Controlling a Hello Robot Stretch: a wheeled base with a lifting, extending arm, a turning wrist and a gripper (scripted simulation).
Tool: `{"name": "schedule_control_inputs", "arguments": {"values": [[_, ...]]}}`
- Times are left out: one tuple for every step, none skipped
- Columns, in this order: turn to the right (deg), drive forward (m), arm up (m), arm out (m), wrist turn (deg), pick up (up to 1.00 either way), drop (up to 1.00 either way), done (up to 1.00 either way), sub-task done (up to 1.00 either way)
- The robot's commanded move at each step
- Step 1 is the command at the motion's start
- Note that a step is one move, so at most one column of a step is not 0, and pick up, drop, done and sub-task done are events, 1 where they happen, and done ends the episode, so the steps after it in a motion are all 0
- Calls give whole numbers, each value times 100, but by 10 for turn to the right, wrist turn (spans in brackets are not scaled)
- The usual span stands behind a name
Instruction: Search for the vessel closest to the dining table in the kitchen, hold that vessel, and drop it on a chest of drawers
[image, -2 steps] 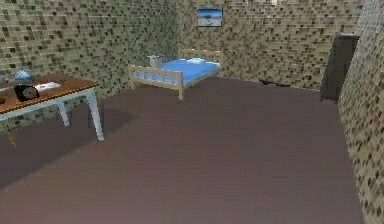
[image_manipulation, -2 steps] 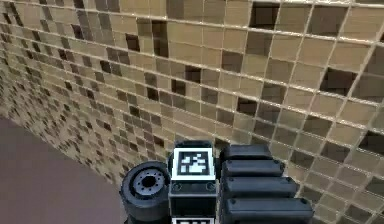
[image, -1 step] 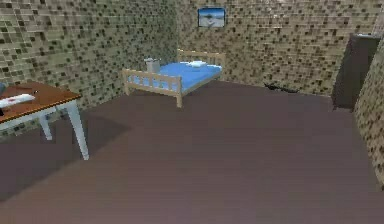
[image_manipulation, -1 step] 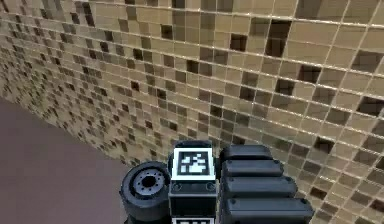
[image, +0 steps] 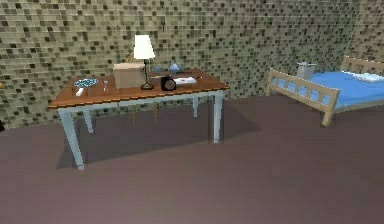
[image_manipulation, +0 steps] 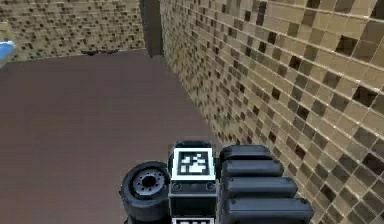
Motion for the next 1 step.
{"name": "schedule_control_inputs", "arguments": {"values": [[-30,0,0,0,0,0,0,0,0]]}}
